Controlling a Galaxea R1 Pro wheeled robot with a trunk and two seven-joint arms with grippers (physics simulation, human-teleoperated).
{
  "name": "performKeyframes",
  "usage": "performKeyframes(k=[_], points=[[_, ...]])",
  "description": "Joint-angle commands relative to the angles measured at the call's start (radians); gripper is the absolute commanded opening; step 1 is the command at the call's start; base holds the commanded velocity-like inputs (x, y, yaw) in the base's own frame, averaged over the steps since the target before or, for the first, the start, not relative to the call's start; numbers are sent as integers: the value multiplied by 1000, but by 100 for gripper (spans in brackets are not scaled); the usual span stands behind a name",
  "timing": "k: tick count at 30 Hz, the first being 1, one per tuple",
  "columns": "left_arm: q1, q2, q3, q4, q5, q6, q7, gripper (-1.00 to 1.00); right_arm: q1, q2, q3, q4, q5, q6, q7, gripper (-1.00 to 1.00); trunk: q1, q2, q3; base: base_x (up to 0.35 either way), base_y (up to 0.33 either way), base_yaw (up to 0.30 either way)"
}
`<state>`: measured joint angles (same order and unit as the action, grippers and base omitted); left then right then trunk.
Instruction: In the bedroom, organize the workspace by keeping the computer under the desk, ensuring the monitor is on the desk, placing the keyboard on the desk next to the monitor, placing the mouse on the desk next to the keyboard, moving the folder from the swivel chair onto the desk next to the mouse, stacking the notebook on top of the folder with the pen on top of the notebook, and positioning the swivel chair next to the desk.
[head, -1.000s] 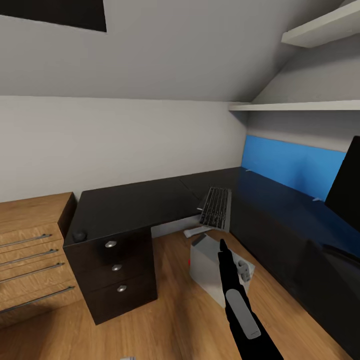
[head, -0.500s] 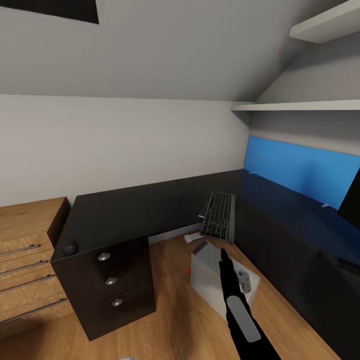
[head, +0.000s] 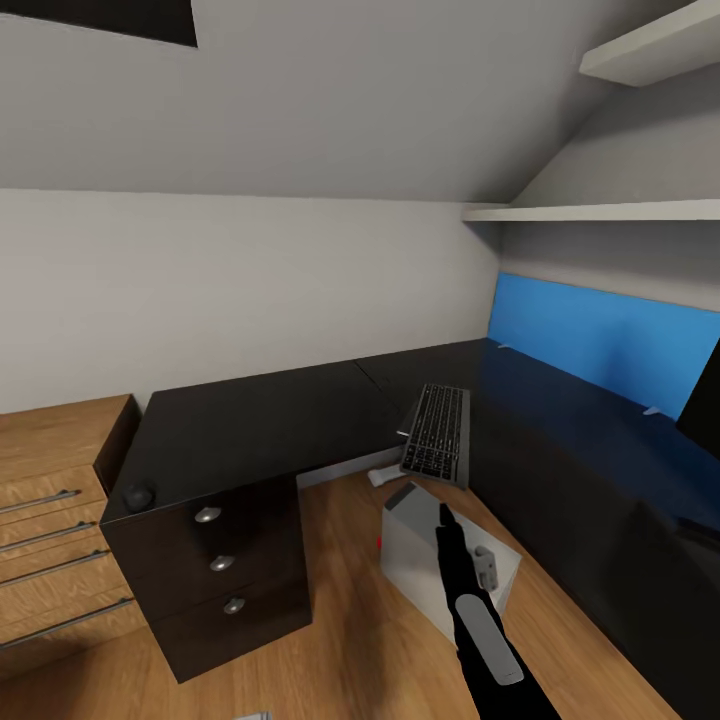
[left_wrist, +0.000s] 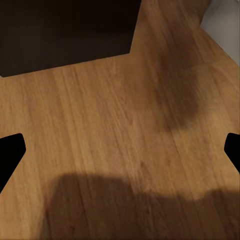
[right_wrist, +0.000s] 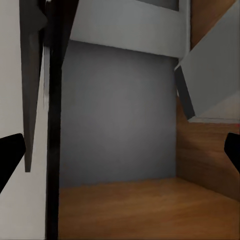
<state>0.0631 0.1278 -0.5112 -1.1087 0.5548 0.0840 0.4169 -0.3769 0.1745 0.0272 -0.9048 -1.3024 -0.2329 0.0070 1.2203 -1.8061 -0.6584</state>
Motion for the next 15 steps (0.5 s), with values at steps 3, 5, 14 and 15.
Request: performKeyframes(k=[3, 5, 14, 15], points=[[0, 0, -3, -4, 5, 3, 8, 100, 0, 0, 3, -1, -12, 3, 4, 100, 0, 0, -1, 0, 0, 0], [0, 0, -3, -4, 5, 3, 9, 100, 0, 0, 4, -2, -13, 5, 5, 100, 0, 0, -1, 0, 0, 0], [0, 1, -3, -2, 4, 3, 9, 100, 0, 0, 11, -6, -10, 6, 15, 100, 0, 0, -1, 0, 0, 0], [0, 1, -3, -1, 4, 3, 10, 100, 0, 0, 12, -6, -9, 6, 24, 100, 0, 0, -1, 0, 0, 0]])
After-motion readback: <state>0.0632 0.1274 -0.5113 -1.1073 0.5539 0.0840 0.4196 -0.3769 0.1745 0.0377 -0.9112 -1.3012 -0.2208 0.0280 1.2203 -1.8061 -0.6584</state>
